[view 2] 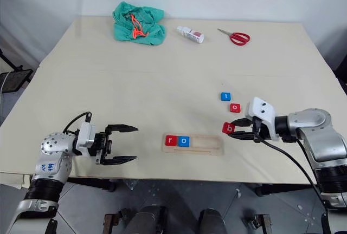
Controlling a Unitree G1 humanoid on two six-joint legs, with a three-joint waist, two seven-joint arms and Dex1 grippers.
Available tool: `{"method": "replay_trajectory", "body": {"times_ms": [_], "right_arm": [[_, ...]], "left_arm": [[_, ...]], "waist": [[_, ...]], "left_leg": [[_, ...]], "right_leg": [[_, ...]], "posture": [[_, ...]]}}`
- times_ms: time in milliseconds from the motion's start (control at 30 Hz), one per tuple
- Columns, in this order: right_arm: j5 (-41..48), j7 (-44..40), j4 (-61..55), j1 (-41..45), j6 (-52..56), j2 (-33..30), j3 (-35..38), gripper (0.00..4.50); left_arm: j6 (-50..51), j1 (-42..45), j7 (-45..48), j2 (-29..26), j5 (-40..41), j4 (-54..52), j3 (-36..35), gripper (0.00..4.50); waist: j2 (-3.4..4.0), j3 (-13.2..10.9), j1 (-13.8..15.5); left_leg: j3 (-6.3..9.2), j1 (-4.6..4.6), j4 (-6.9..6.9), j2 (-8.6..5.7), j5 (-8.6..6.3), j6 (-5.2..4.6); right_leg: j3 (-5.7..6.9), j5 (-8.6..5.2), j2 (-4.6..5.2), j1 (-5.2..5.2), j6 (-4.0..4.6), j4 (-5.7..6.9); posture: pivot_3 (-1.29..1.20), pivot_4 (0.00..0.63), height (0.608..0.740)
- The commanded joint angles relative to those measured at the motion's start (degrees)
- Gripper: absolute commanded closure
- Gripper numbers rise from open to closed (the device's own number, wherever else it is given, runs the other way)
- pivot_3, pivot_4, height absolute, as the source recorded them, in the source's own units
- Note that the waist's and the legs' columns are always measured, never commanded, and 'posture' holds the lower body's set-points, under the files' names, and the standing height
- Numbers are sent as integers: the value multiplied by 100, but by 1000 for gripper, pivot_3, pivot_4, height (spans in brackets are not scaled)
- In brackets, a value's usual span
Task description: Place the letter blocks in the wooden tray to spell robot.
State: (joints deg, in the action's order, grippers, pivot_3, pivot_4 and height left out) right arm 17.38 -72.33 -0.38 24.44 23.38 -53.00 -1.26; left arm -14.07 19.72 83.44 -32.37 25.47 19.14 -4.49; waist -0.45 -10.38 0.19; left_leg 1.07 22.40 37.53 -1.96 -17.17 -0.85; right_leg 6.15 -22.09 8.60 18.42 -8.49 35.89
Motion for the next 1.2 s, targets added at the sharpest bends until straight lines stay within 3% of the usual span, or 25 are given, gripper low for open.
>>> {"method": "replay_trajectory", "body": {"times_ms": [33,467,1200], "right_arm": [[282,196,-554,-88,354,5,257,3036],[422,569,-997,-396,703,-9,188,3036],[92,995,-1839,576,1877,659,-1570,3036]], "left_arm": [[-99,102,-59,45,84,15,-101,0],[-271,297,-172,124,51,338,-130,0],[-207,-36,-440,195,67,-96,-84,0]], "waist": [[0,0,-3],[0,0,-8],[0,0,-19]], "left_leg": [[0,0,0,0,0,0],[-2,0,-2,0,0,0],[3,0,-2,-1,0,0]], "right_leg": [[0,0,0,0,0,0],[0,0,0,1,0,0],[-3,0,0,4,0,2]], "posture": [[0,150,740],[0,150,740],[0,150,740]]}}
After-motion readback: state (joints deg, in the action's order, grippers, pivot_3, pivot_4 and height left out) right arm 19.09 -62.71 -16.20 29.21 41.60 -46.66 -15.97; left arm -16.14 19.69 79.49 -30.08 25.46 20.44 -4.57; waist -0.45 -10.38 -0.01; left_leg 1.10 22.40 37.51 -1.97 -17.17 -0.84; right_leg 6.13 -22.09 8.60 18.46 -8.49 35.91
